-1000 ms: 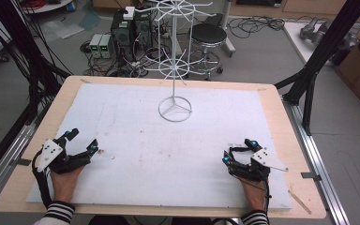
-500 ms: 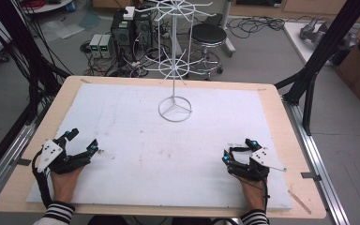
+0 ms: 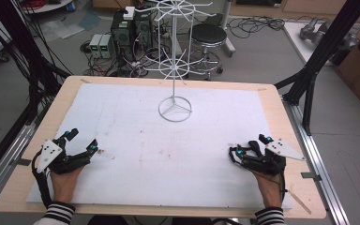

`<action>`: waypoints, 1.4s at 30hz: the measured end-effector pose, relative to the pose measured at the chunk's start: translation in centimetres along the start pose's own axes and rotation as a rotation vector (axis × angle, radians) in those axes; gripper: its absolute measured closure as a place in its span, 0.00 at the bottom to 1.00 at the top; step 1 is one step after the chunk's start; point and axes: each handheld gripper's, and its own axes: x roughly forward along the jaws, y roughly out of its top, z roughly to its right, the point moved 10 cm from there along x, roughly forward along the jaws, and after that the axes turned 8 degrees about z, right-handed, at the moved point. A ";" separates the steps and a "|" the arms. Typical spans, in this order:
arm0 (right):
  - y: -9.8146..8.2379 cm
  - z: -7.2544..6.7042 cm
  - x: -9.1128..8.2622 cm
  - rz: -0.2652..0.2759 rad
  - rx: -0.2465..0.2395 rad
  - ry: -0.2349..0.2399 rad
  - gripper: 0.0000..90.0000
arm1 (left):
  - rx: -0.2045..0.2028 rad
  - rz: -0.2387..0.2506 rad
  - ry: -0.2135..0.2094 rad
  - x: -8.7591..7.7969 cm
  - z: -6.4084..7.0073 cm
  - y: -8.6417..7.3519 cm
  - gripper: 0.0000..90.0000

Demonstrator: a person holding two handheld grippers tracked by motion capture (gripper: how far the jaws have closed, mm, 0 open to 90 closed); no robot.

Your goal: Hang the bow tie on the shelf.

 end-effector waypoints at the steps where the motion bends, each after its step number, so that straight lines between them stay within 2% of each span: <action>1: 0.0 0.0 0.0 0.000 0.000 0.000 0.07 | 0.000 0.000 0.000 0.0 0.0 0.0 0.17; 2: 0.6 1.0 -0.4 -0.016 -0.009 -0.022 0.07 | -0.002 0.002 0.000 0.0 0.0 0.0 0.17; 5: 0.9 1.6 -0.7 -0.030 -0.001 -0.030 0.07 | -0.002 0.003 -0.001 0.0 0.0 0.0 0.17; 7: 1.2 2.4 -1.0 -0.075 -0.011 -0.030 0.07 | -0.002 0.005 0.000 0.0 0.0 0.0 0.17; 9: 1.2 2.8 -1.2 -0.108 -0.039 -0.028 0.08 | -0.003 0.004 0.000 0.0 0.0 0.0 0.17; 10: 1.2 2.8 -1.2 -0.108 -0.039 -0.028 0.08 | -0.001 0.004 0.000 0.0 0.0 0.0 0.17; 11: 1.2 2.9 -1.3 -0.142 -0.064 -0.020 0.17 | -0.003 0.004 0.000 0.0 0.0 0.0 0.17; 15: 0.9 3.3 -1.2 -0.209 -0.097 -0.028 0.17 | -0.002 0.004 0.001 0.0 0.0 0.0 0.17; 20: -0.4 3.8 -0.8 -0.321 -0.086 -0.029 0.16 | -0.001 0.004 -0.001 0.0 0.0 0.0 0.17; 21: -0.4 3.8 -0.8 -0.321 -0.086 -0.029 0.16 | 0.000 0.004 0.000 0.0 0.0 0.0 0.17; 22: -0.7 4.0 -0.8 -0.350 -0.083 -0.033 0.16 | -0.001 0.005 -0.001 0.0 0.0 0.0 0.17; 23: -1.3 4.3 -0.8 -0.398 -0.066 -0.032 0.18 | 0.000 0.004 0.000 0.0 0.0 0.0 0.17; 26: -2.0 4.8 -0.8 -0.457 -0.029 -0.042 0.19 | 0.000 0.004 0.000 0.0 0.0 0.0 0.17; 28: -2.1 5.0 -0.8 -0.467 -0.023 -0.046 0.21 | 0.000 0.004 0.000 0.0 0.0 0.0 0.17; 29: -2.4 5.5 -1.0 -0.508 0.004 -0.058 0.25 | -0.001 0.004 0.000 0.0 0.0 0.0 0.17; 31: -2.8 5.8 -1.1 -0.553 0.020 -0.057 0.29 | -0.001 0.004 0.000 0.0 0.0 0.0 0.17; 32: -2.8 5.8 -1.1 -0.553 0.020 -0.057 0.29 | -0.001 0.004 0.000 0.0 0.0 0.0 0.17; 33: -3.1 6.0 -1.2 -0.594 0.014 -0.055 0.32 | -0.003 0.006 0.001 0.0 0.0 0.1 0.17; 35: -3.2 6.0 -1.2 -0.609 0.008 -0.056 0.35 | -0.004 0.007 0.002 0.0 0.0 0.1 0.17; 36: -3.4 6.1 -1.2 -0.642 -0.008 -0.054 0.39 | -0.004 0.007 0.002 0.0 0.0 0.1 0.17; 42: -4.0 6.3 -1.1 -0.688 -0.007 -0.060 0.47 | -0.002 0.006 0.001 0.0 0.0 0.0 0.17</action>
